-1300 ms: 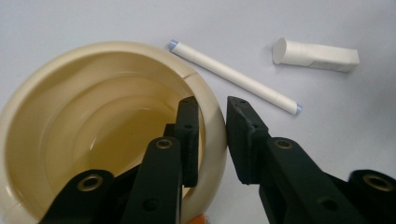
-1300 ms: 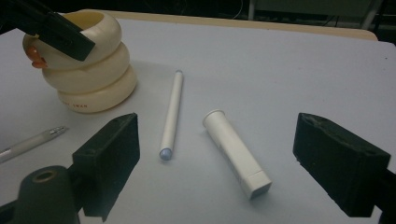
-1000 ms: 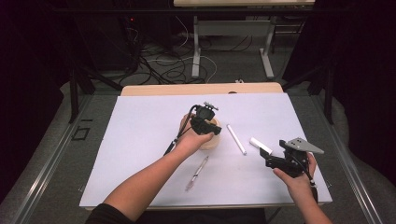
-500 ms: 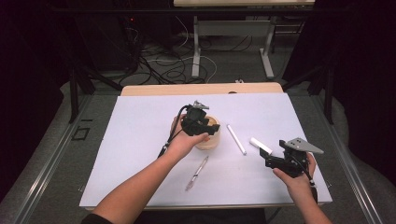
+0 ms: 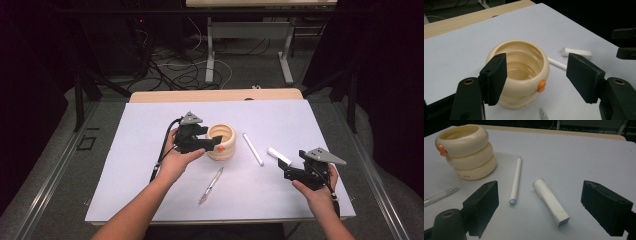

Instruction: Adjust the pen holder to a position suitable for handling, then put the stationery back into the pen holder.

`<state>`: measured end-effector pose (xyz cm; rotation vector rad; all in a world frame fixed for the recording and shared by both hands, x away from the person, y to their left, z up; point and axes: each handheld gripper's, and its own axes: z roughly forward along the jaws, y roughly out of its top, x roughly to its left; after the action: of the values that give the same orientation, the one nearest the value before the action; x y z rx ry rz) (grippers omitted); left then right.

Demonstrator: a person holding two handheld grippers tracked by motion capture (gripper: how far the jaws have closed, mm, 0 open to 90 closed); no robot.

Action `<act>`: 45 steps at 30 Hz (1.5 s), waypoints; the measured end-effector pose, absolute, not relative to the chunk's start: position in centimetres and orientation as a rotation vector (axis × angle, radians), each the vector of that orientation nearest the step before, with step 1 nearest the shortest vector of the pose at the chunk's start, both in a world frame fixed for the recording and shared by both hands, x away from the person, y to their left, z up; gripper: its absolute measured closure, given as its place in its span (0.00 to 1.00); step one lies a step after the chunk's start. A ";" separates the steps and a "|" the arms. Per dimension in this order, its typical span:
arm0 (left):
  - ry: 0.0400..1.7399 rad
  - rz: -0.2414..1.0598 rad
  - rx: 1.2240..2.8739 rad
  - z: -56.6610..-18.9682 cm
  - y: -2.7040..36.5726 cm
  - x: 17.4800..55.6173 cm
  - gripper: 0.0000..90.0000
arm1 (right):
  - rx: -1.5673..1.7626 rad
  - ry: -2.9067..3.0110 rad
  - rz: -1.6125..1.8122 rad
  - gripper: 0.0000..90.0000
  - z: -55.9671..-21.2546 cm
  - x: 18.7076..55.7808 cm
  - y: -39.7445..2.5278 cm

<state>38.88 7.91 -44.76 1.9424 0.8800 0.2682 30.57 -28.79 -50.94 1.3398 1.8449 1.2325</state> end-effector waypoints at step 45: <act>1.050 0.367 1.850 -50.0 17.8 34.3 0.01 | 1.307 1.965 1.182 0.27 -51.9 31.3 -27.9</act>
<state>34.33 17.84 -49.99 1.8502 1.0504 0.3673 31.35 -27.87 -51.88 1.3066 1.9651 1.1824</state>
